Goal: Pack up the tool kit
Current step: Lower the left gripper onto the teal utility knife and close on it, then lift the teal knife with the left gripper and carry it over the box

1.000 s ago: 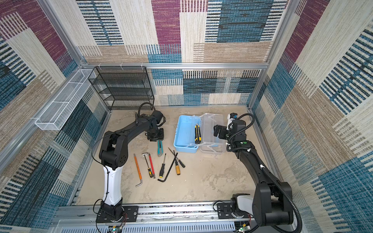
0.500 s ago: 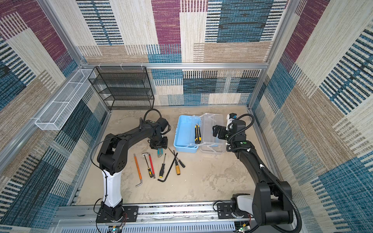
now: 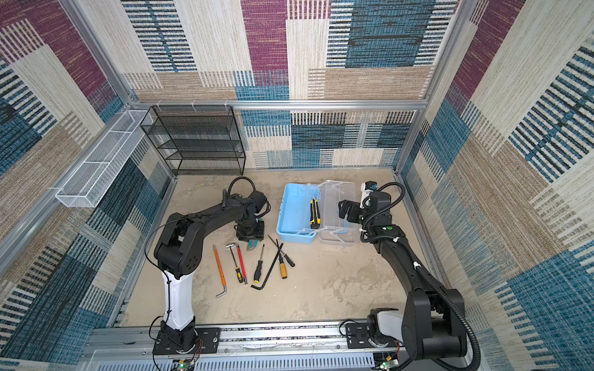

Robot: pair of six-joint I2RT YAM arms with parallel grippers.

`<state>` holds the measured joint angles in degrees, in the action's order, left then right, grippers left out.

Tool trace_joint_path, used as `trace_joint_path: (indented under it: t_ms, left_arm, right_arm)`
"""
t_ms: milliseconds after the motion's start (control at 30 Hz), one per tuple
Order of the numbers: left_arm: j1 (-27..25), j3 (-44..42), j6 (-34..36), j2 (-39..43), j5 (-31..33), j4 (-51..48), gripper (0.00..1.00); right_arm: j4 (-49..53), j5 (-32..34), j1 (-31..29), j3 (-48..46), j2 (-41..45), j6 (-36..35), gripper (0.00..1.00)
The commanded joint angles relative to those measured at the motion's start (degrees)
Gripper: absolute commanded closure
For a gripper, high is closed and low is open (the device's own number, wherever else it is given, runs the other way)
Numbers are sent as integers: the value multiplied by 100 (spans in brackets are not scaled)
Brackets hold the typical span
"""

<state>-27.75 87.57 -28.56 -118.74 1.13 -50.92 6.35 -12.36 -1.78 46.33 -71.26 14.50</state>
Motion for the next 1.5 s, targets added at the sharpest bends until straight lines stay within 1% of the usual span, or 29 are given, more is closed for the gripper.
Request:
trace_joint_path:
  t_ms: [0,200,367,500,567,633,833,967,1067,1167,1333,1467]
  left_arm:
    - [15,67,-49,-51,83,-129,44]
    - [6,189,-18,-160,-5,-115,45]
    - [8,135,-1,-68,85,-113,57]
    - [7,59,58,26,175,-114,63]
    - [12,68,69,28,145,-103,71]
    - [15,85,90,56,37,-61,76]
    - [14,219,51,367,-26,-24,79]
    - [-8,495,57,643,-96,11,81]
    - [-46,869,108,681,-311,13,83]
    - [-235,1458,131,532,-712,15,83]
    - [-711,2787,112,-161,-1317,12,83]
    - [-927,3741,-115,-829,-1809,12,83]
  right_arm:
    - [-128,128,2,-18,85,-57,0]
    - [-140,190,3,-111,181,-64,0]
    - [-222,74,2,-150,130,35,0]
    - [-205,120,2,-130,112,11,0]
    - [-221,120,2,-139,116,25,0]
    - [-222,119,2,-155,118,33,0]
    - [-204,138,7,-229,151,43,0]
    - [-246,50,2,-259,174,68,0]
    - [-288,-19,2,-284,175,112,0]
    - [-314,-67,0,-299,177,140,0]
    - [-316,-63,2,-273,179,208,1]
    - [-279,-90,2,-298,242,219,2]
